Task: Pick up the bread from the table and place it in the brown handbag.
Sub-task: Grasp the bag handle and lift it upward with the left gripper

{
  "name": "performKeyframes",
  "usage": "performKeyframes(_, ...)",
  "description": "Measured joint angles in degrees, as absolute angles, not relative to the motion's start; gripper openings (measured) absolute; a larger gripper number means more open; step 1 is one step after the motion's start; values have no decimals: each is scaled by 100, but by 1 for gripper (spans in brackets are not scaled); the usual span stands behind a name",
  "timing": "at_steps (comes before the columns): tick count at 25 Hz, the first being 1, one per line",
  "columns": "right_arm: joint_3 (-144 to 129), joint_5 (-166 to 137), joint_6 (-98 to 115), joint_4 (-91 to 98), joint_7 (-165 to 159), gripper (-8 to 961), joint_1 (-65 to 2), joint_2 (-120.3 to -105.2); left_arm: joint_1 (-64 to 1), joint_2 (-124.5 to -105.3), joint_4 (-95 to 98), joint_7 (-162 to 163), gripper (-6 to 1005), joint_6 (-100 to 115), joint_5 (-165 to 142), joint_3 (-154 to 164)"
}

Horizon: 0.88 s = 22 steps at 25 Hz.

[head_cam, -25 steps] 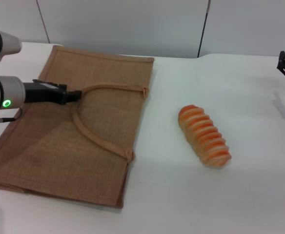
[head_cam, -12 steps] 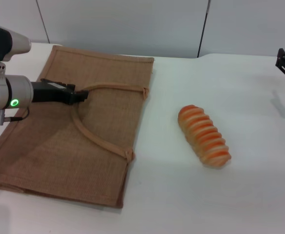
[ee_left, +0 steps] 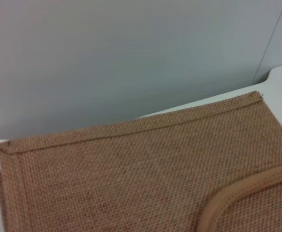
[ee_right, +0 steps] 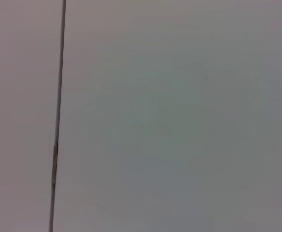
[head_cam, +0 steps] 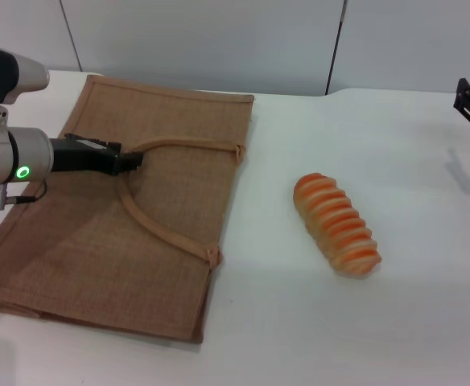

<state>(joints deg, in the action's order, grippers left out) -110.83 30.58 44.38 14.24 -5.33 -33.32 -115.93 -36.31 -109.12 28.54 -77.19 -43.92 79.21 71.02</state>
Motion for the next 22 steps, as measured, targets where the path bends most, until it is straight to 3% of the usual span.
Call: performKeyframes(22,-11083,3058,4438,1433,-536,879,-3353,-11601,-3947,-10961,2444,-7674,467,-4262,7770,7093)
